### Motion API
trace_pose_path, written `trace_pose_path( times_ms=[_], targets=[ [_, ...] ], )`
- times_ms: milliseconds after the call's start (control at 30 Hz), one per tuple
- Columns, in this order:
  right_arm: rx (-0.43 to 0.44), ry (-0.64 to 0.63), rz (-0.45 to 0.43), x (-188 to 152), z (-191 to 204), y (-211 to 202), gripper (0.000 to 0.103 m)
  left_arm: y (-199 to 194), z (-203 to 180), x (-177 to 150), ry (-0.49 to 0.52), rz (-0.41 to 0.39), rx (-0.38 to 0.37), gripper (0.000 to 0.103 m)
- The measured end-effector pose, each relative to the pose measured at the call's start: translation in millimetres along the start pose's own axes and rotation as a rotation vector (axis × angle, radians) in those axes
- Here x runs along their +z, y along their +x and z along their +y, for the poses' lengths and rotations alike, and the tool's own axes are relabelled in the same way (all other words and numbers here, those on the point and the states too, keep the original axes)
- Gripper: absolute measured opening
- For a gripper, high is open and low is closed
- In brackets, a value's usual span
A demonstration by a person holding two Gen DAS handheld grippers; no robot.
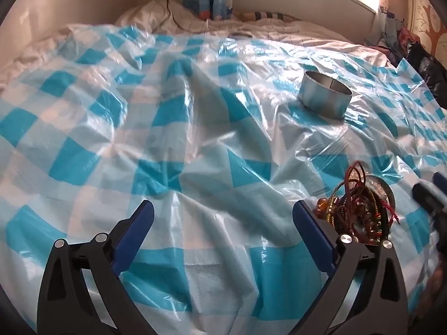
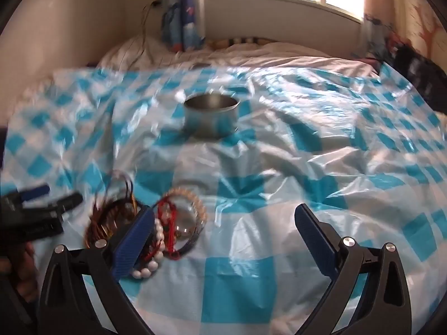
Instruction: Organize jewelry
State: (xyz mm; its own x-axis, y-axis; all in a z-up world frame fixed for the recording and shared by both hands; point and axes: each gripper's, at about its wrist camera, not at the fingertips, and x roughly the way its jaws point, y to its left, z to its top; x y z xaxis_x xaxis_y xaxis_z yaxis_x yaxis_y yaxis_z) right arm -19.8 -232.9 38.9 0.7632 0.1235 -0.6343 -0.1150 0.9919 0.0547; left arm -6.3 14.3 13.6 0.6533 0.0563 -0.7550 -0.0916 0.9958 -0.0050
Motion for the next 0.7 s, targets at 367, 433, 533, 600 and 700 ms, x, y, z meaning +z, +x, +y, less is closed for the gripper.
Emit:
trace_pose_path(
  times_ms=[367, 433, 533, 600, 700],
  targets=[
    [0.035, 0.035, 0.063, 2.0, -4.4, 19.5, 0.096, 10.4, -19.6, -4.0, 0.043, 0.038, -0.009, 0.095],
    [0.029, 0.024, 0.063, 1.2, -1.2, 21.0, 0.096, 10.3, -20.9, -4.4, 0.049, 0.044, -0.015, 0.095],
    [0.025, 0.006, 0.078, -1.4, 3.0, 26.7, 0.096, 6.7, -16.5, -2.9, 0.024, 0.043, -0.038, 0.095],
    [0.023, 0.001, 0.085, -2.8, 4.1, 29.5, 0.096, 4.9, -12.9, -1.9, 0.002, 0.045, -0.055, 0.095],
    [0.024, 0.01, 0.087, -4.0, 2.3, 30.8, 0.096, 4.0, -9.5, -0.5, -0.026, 0.05, -0.072, 0.095]
  ],
)
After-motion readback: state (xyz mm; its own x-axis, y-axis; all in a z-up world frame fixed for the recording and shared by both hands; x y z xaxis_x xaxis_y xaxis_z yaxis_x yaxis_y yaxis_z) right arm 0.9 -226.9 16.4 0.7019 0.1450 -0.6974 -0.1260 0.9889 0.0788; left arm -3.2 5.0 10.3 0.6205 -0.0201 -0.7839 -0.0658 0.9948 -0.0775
